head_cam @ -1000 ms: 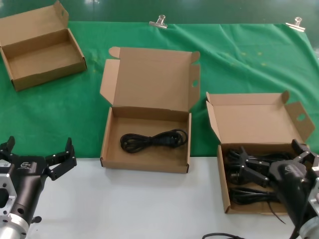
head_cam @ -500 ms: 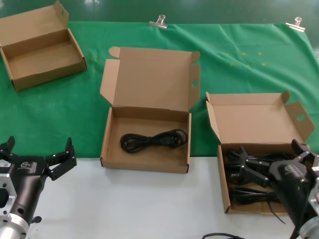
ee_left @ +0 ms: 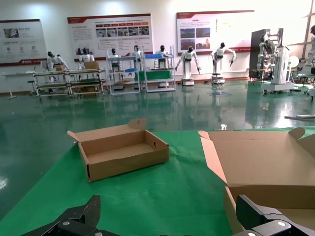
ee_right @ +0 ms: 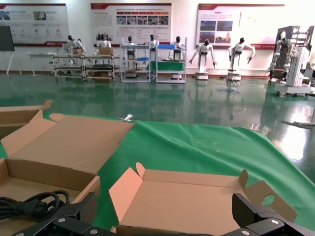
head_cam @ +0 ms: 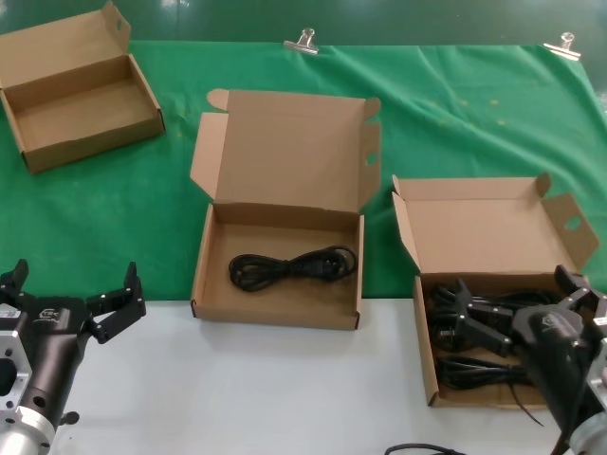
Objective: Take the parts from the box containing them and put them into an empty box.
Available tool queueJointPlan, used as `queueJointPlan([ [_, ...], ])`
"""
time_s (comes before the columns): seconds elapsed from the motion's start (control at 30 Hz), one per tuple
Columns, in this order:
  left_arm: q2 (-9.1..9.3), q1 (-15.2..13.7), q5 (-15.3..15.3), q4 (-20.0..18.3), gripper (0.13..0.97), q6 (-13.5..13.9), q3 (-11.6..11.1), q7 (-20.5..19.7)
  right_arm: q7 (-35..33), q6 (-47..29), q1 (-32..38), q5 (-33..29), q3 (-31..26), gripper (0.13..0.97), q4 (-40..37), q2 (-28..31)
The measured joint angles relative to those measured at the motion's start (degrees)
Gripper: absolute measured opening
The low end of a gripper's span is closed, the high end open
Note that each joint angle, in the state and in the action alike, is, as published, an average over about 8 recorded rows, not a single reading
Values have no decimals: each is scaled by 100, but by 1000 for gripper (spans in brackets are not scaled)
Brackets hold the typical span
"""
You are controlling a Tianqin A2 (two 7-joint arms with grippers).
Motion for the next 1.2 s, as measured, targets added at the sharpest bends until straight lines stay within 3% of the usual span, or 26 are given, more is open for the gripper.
queueJointPlan([
  [1.2,0,0,0,0,966,0,0,0,0,0,0,0,0,966,0,0],
])
